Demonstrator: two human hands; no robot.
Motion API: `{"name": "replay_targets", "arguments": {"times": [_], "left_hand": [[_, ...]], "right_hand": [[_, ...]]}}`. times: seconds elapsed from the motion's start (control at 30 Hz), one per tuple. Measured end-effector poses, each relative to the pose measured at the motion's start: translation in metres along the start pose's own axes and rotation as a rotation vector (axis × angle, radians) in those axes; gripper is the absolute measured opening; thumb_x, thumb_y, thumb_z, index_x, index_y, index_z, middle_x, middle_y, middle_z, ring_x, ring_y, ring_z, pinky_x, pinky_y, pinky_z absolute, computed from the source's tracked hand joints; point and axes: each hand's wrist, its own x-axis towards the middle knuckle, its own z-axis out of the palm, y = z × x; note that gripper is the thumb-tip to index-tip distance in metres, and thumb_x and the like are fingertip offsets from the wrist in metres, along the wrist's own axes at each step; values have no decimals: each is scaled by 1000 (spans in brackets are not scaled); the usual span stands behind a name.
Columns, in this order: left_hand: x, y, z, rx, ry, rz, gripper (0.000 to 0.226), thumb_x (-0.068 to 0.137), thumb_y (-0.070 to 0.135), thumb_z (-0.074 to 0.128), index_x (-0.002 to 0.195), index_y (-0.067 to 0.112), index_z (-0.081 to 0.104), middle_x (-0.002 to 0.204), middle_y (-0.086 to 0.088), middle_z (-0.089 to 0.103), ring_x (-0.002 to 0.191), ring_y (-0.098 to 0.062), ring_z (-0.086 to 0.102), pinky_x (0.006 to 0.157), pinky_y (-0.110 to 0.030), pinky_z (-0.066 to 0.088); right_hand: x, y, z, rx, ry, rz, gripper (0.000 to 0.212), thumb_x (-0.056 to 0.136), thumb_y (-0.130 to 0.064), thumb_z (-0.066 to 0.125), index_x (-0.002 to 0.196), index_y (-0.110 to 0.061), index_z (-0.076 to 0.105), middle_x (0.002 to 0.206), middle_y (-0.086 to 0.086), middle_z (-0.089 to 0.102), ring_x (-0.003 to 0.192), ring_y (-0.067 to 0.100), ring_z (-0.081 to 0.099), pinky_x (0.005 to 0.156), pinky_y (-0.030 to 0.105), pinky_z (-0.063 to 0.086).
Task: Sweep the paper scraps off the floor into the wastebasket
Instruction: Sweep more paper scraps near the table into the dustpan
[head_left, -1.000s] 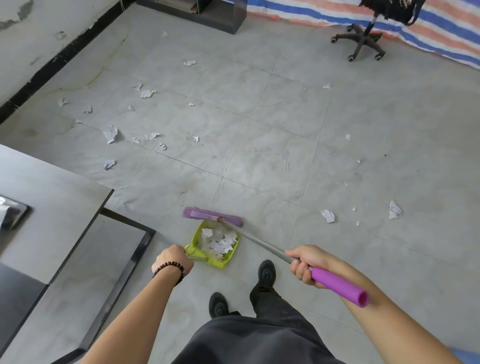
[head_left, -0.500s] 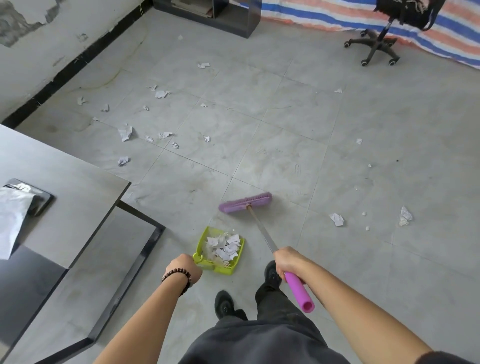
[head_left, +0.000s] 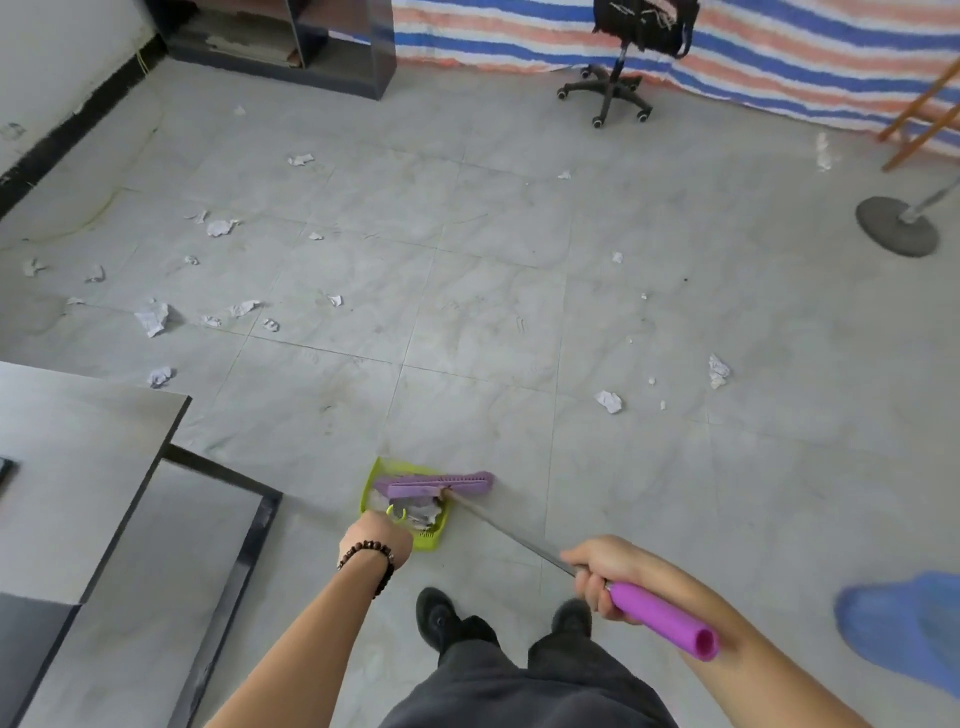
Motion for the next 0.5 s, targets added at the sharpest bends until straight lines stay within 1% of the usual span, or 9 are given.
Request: {"name": "replay_targets", "arguments": {"times": [0.07, 0.13, 0.23, 0.27, 0.33, 0.43, 0.5], "left_hand": [[-10, 10, 9, 57, 14, 52, 13, 86, 11, 46, 91, 8, 57, 71, -4, 57, 60, -23, 57, 49, -26, 42], [-23, 21, 20, 84, 33, 97, 18, 84, 13, 47, 96, 9, 60, 78, -5, 60, 68, -26, 59, 53, -26, 43], [-45, 42, 42, 119, 45, 177, 23, 81, 15, 48, 98, 12, 63, 88, -8, 66, 73, -29, 61, 61, -27, 52], [-52, 50, 52, 122, 47, 203, 26, 80, 16, 48, 101, 14, 64, 88, -8, 67, 72, -28, 61, 58, -26, 51], [-69, 69, 74, 136, 53, 271, 31, 79, 16, 48, 105, 16, 64, 85, -8, 66, 67, -27, 58, 51, -23, 45], [-109, 105, 115, 178, 65, 388, 27, 78, 11, 46, 96, 15, 66, 70, -4, 62, 59, -23, 56, 50, -22, 42], [-145, 129, 147, 227, 90, 455, 25, 77, 9, 47, 92, 15, 67, 67, -3, 61, 60, -23, 57, 50, -22, 41]], "right_hand": [[-4, 21, -11, 121, -2, -57, 35, 103, -30, 43, 73, -12, 44, 46, -6, 36, 28, 2, 33, 26, 14, 30], [-8, 45, -23, 263, 1, -105, 31, 102, -30, 45, 78, -12, 47, 48, -5, 38, 29, 2, 35, 26, 15, 31], [-14, 90, -46, 493, -10, -191, 30, 101, -28, 46, 78, -11, 47, 50, -4, 40, 28, 3, 37, 26, 14, 32], [-17, 106, -55, 554, -13, -216, 30, 102, -28, 45, 76, -11, 47, 51, -4, 40, 28, 2, 37, 26, 13, 31], [-24, 139, -74, 636, -10, -267, 32, 102, -27, 43, 74, -12, 45, 51, -4, 39, 27, 2, 36, 26, 12, 30], [-32, 195, -106, 686, 14, -344, 31, 101, -24, 41, 72, -13, 43, 48, -5, 39, 28, 2, 35, 28, 12, 29], [-37, 237, -128, 729, 55, -386, 29, 99, -22, 40, 72, -13, 42, 46, -5, 41, 29, 2, 35, 29, 12, 29]]}}
